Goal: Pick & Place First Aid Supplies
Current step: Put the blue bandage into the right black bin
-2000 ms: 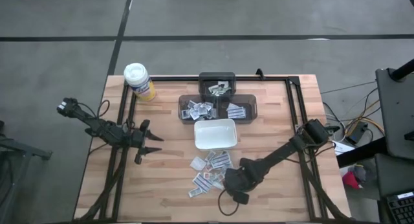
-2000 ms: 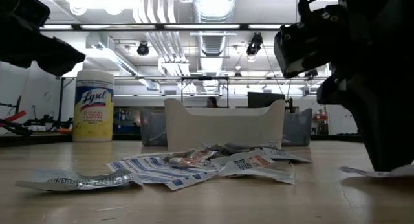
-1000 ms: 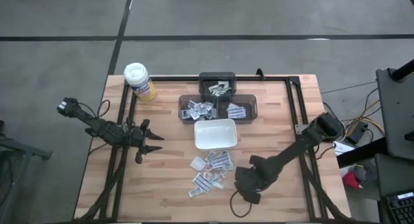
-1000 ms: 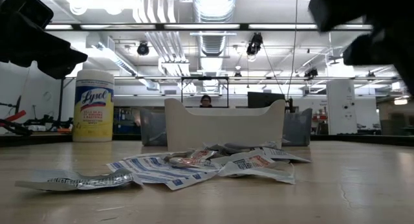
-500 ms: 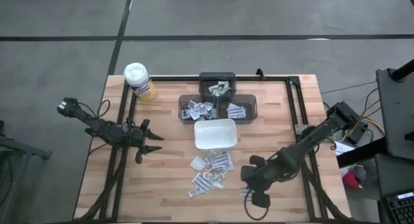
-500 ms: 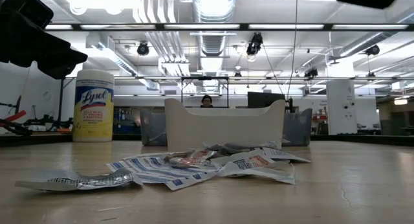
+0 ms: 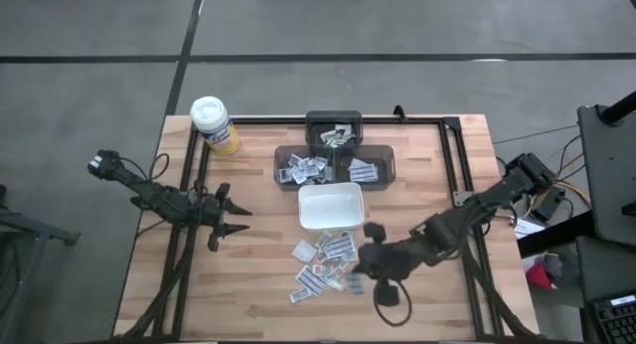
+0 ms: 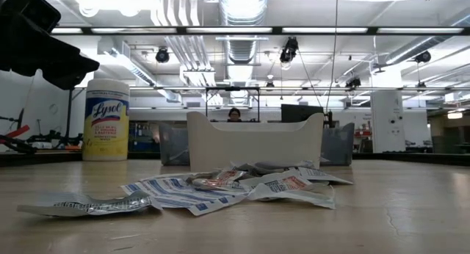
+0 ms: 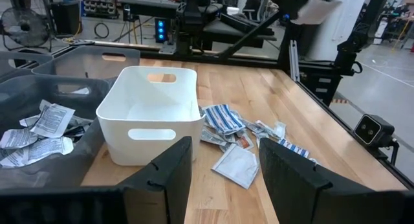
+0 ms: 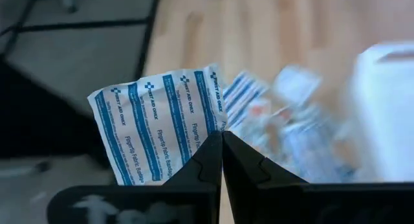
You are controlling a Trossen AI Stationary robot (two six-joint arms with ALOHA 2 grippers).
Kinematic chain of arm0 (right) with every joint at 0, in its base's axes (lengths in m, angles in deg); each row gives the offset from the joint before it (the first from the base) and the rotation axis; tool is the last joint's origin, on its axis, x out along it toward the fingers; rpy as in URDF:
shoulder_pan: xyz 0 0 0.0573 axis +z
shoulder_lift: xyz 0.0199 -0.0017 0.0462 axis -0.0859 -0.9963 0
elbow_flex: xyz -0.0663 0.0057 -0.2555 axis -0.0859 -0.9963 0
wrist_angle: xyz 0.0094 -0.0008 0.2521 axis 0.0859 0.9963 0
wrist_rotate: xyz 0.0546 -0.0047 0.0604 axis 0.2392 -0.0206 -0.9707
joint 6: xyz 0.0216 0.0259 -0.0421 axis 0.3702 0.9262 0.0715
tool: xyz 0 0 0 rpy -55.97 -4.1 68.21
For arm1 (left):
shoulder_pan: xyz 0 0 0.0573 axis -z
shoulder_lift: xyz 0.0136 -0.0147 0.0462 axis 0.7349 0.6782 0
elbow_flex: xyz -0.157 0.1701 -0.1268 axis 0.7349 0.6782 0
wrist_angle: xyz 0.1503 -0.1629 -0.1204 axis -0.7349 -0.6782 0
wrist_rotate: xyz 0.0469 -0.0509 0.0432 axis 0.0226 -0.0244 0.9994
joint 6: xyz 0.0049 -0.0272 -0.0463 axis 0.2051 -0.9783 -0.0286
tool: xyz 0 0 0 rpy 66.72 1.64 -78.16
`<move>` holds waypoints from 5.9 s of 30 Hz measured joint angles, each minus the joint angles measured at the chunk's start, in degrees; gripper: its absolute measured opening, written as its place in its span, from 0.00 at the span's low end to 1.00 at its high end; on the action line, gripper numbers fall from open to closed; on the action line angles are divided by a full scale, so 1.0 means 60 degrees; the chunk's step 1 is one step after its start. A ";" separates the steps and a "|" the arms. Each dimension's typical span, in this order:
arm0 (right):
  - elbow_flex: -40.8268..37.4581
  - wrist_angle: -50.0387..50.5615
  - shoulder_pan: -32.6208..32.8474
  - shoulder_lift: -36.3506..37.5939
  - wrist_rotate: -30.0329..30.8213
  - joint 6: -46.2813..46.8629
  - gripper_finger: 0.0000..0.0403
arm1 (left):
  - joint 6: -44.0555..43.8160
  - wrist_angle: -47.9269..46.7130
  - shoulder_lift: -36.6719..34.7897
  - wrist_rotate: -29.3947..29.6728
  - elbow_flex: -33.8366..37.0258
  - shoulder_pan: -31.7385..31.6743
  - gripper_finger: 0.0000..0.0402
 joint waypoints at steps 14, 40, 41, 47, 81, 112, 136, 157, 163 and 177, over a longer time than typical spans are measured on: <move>0.0006 0.0001 -0.2057 0.0055 0.5094 -0.2276 0.02 | 0.0457 0.0000 0.0000 0.0483 0.0004 -0.0002 0.44; 0.0006 0.2628 -0.6815 0.0055 0.5846 -0.5918 0.02 | 0.1635 -0.0007 0.0001 0.0670 0.0004 0.0000 0.44; 0.0006 0.2902 -0.6903 0.0055 0.5842 -0.5916 0.02 | 0.1636 -0.0005 0.0004 0.0716 0.0004 -0.0002 0.44; 0.0006 0.4178 -0.7182 0.0054 0.5024 -0.5924 0.02 | 0.1639 -0.0004 0.0004 0.0867 0.0004 -0.0004 0.44; -0.0001 0.3698 -0.9749 -0.2216 -0.0555 -0.8437 0.02 | 0.1574 0.0058 0.0004 0.0861 0.0011 -0.0002 0.44; -0.0001 0.2944 -0.9873 -0.3308 -0.0707 -0.7879 0.02 | 0.1963 0.0067 0.0004 0.1432 0.0011 -0.0004 0.44; 0.0315 0.3333 -0.9949 -0.3282 -0.0660 -0.8236 0.24 | 0.1963 0.0087 0.0004 0.1432 0.0011 -0.0001 0.44; 0.3981 0.6599 -0.9529 -0.3268 -0.1106 -0.6669 0.14 | 0.1789 0.0091 0.0004 0.1429 0.0011 0.0000 0.44; 0.4508 0.7175 -0.9094 -0.3268 -0.1593 -0.6187 0.11 | 0.1780 0.0091 0.0002 0.1430 0.0011 0.0000 0.44; 0.4438 0.7336 -0.7229 -0.2450 -0.2117 -0.3927 0.02 | 0.1781 0.0123 0.0000 0.1428 0.0011 -0.0001 0.44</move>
